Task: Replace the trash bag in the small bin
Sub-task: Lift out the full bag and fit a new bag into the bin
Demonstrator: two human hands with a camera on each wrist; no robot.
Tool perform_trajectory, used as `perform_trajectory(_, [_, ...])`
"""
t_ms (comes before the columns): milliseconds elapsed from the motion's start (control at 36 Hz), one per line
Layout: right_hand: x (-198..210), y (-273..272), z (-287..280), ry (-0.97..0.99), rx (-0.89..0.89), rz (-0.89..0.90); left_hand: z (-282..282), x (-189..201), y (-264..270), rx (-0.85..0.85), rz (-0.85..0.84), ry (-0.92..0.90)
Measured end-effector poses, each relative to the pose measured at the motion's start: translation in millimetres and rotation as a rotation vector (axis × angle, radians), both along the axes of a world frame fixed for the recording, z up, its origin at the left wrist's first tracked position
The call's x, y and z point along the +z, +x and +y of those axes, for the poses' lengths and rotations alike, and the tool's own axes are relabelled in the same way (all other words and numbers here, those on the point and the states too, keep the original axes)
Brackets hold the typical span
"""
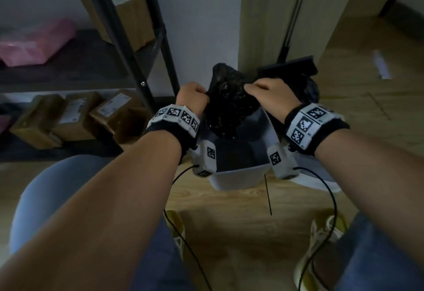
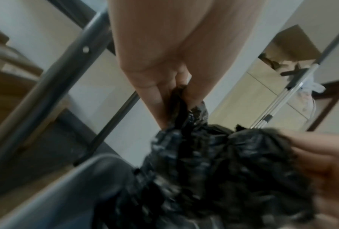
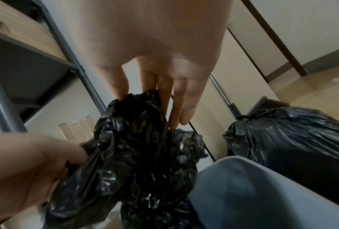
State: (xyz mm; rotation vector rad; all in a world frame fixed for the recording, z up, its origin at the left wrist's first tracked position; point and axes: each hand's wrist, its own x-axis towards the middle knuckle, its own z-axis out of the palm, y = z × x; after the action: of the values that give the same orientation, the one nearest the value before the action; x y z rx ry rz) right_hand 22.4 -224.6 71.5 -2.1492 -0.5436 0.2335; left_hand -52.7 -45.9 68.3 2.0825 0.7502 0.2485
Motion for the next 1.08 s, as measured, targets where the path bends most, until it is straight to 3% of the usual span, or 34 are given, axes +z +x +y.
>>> perform_trajectory(139, [-10.3, 8.5, 1.0, -0.061, 0.01, -0.091, 1.2, -6.3, 5.3, 0.04, -0.019, -0.023])
perform_trajectory(306, [-23.8, 9.7, -10.4, -0.032, 0.048, -0.125, -3.4, -13.3, 8.8, 0.025, -0.013, -0.334])
perform_trajectory(444, [-29.0, 7.1, -15.7, -0.011, 0.097, -0.129, -14.0, -17.4, 5.3, -0.115, 0.037, -0.181])
perform_trajectory(556, [-28.3, 5.8, -20.2, -0.055, 0.07, -0.104, -13.8, -22.7, 4.5, -0.061, 0.119, -0.064])
perform_trajectory(722, [-30.2, 16.5, -31.2, -0.229, -0.027, -0.079, -2.5, -15.7, 9.1, 0.094, -0.005, -0.109])
perform_trajectory(889, [-33.6, 22.2, -37.5, -0.408, 0.048, 0.126, 2.3, -6.5, 6.3, 0.093, -0.106, -0.371])
perform_trajectory(1000, [-27.8, 19.3, -28.8, -0.236, -0.008, 0.102, -2.9, -3.6, 5.2, -0.043, -0.083, -0.323])
perform_trajectory(1083, [-17.5, 18.8, -18.6, -0.069, -0.076, 0.115, -9.4, -4.3, 5.1, -0.181, -0.1, -0.165])
